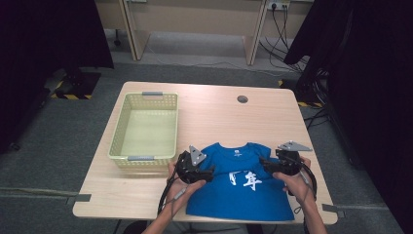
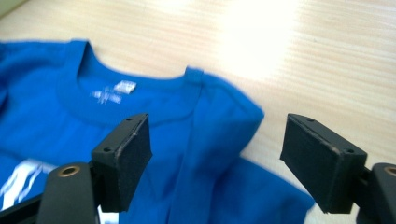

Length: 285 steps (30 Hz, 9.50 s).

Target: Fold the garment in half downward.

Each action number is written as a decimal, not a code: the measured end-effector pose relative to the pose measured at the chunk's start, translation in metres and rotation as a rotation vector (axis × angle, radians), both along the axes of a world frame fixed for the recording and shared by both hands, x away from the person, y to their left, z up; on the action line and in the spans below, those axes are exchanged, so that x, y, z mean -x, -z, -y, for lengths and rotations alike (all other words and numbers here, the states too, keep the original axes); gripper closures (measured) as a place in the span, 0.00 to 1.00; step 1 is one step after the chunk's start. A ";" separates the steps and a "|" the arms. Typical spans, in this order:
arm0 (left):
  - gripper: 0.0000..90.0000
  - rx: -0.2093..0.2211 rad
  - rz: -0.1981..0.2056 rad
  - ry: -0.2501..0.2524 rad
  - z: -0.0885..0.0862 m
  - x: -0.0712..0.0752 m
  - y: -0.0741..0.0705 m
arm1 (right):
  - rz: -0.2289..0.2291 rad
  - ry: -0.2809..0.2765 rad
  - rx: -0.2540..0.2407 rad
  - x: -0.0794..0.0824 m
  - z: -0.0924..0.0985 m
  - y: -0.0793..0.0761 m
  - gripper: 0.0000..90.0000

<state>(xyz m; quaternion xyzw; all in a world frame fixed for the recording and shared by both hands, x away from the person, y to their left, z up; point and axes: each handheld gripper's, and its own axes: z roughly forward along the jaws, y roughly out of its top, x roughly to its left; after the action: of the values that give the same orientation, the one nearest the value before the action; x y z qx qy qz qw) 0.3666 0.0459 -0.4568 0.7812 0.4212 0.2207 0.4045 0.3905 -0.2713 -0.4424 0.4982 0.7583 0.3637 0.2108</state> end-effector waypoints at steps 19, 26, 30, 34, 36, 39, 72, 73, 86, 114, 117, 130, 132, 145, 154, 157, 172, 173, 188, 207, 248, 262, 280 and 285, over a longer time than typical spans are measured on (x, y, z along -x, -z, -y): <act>0.22 0.030 -0.152 -0.032 0.022 -0.057 0.011 | -0.138 0.035 -0.012 -0.051 -0.009 0.016 0.29; 0.64 0.047 -0.064 0.029 0.021 -0.045 0.010 | -0.094 -0.075 -0.003 -0.038 -0.009 0.019 0.66; 0.77 0.043 -0.030 0.052 0.021 -0.037 0.005 | -0.046 -0.104 -0.004 -0.025 -0.007 0.012 0.75; 0.82 0.052 -0.005 0.071 0.019 -0.030 -0.002 | 0.013 -0.119 -0.003 -0.011 -0.006 0.000 0.78; 0.83 0.060 0.007 0.083 0.018 -0.024 -0.006 | 0.034 -0.128 -0.002 -0.004 -0.005 -0.004 0.78; 0.84 0.068 0.025 0.102 0.016 -0.014 -0.009 | 0.061 -0.137 -0.011 0.008 -0.004 -0.010 0.79; 0.82 0.055 -0.010 0.117 0.016 -0.032 0.003 | 0.097 -0.176 -0.029 0.054 0.005 -0.007 0.79; 0.84 0.070 -0.007 0.122 0.015 -0.030 0.001 | 0.097 -0.175 -0.029 0.054 0.005 -0.007 0.79; 0.87 0.146 0.036 0.203 -0.002 0.025 -0.008 | 0.100 -0.155 -0.043 0.070 0.014 -0.005 0.78; 0.47 0.302 -0.046 0.138 -0.037 0.030 -0.015 | 0.104 -0.144 -0.073 0.099 0.032 -0.025 0.64; 0.44 0.300 -0.051 0.128 -0.036 0.025 -0.015 | 0.114 -0.127 -0.066 0.094 0.037 -0.032 0.63; 0.35 0.208 -0.104 0.067 -0.022 -0.001 -0.005 | 0.032 -0.078 -0.045 0.055 0.040 -0.014 0.60; 0.35 0.188 -0.127 0.072 -0.019 -0.001 0.005 | 0.012 -0.096 -0.037 0.051 0.035 -0.007 0.60; 0.36 0.149 -0.188 0.085 -0.014 -0.013 0.021 | -0.078 -0.116 0.025 0.033 0.021 0.024 0.59; 0.33 0.065 -0.176 0.043 -0.002 -0.031 0.018 | -0.087 -0.110 0.064 0.001 0.016 0.023 0.59; 0.28 -0.008 -0.149 0.047 0.008 -0.027 0.017 | -0.093 -0.103 0.060 -0.006 0.015 0.023 0.58; 0.36 -0.053 -0.100 0.071 0.033 -0.035 0.020 | -0.090 -0.078 0.029 -0.002 0.026 0.026 0.54; 0.36 -0.046 -0.092 0.068 0.033 -0.035 0.021 | -0.089 -0.078 0.036 -0.002 0.026 0.026 0.54; 0.52 -0.041 -0.060 0.085 0.044 -0.042 0.017 | -0.072 -0.032 0.036 -0.003 0.030 0.021 0.49; 0.92 0.013 -0.001 0.153 0.036 -0.010 0.003 | -0.038 -0.065 0.008 0.012 0.023 0.012 0.48; 0.81 0.010 0.028 0.118 0.025 0.002 0.006 | 0.016 -0.217 0.042 0.049 -0.031 0.001 0.52; 0.88 0.057 0.064 0.202 0.006 0.040 -0.007 | 0.047 -0.245 0.037 0.078 0.005 0.001 0.79; 0.42 0.201 0.026 0.188 -0.026 0.053 -0.024 | 0.071 -0.139 -0.062 0.094 0.050 -0.020 0.57; 0.35 0.218 -0.036 0.155 -0.013 0.035 -0.015 | 0.040 -0.121 -0.064 0.071 0.041 -0.012 0.54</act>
<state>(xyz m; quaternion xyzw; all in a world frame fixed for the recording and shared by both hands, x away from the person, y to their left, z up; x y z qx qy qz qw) 0.3314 0.0591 -0.4422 0.7664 0.3884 0.1277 0.4954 0.3194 -0.3123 -0.4308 0.4506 0.7706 0.4096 0.1879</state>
